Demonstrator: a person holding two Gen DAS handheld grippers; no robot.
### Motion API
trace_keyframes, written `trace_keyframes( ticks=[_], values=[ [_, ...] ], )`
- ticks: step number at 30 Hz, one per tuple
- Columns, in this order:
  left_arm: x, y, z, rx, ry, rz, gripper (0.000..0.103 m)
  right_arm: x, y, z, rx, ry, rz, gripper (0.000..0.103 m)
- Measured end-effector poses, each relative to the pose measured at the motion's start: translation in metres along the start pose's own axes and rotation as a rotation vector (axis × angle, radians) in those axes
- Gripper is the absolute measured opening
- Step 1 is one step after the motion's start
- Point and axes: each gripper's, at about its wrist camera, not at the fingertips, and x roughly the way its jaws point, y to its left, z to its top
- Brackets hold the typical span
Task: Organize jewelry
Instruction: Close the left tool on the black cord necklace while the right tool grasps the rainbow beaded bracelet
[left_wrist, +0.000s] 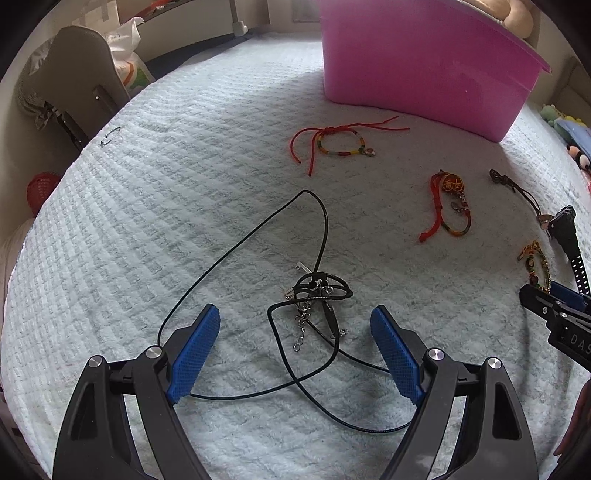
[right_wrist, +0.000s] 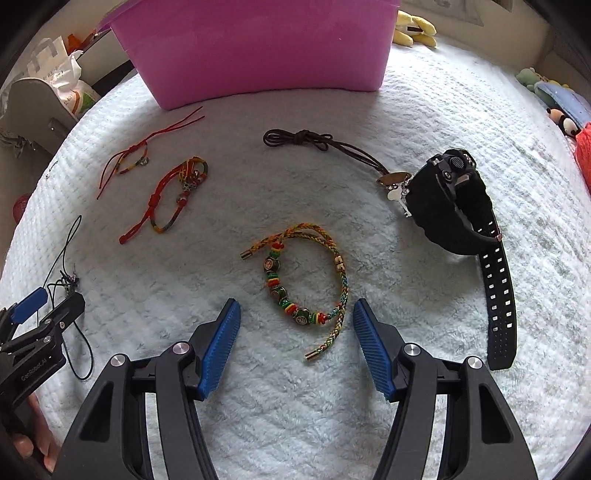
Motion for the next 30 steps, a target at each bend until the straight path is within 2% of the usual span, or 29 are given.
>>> trace_keyframes(
  ticks=[8,12,19,23,26,28,29,30],
  values=[
    [0.014,-0.007,0.007,0.008,-0.001,-0.017,0.082,0.007,0.002,0.003,-0.011,-0.009,-0.014,0.061],
    [0.023,-0.005,0.011,-0.018,-0.013,-0.026,0.090,0.010,0.002,0.004,0.001,-0.017,-0.016,0.061],
    [0.028,-0.010,0.009,-0.004,-0.052,-0.025,0.091,0.010,0.005,0.000,-0.005,-0.046,-0.036,0.060],
    [0.025,-0.010,0.005,0.001,-0.056,-0.033,0.090,0.007,0.009,-0.002,-0.026,-0.051,-0.050,0.053],
    [0.020,-0.008,0.001,0.003,-0.057,-0.048,0.079,0.006,0.010,0.000,-0.031,-0.047,-0.038,0.040],
    [0.015,-0.006,0.000,0.022,-0.049,-0.046,0.061,0.005,0.011,0.001,-0.039,-0.044,-0.030,0.033],
    [0.012,-0.004,-0.001,0.028,-0.049,-0.044,0.058,0.004,0.012,0.001,-0.046,-0.044,-0.022,0.025],
    [0.010,-0.002,-0.001,0.027,-0.047,-0.052,0.047,0.003,0.013,0.001,-0.053,-0.044,-0.016,0.022]
  ],
)
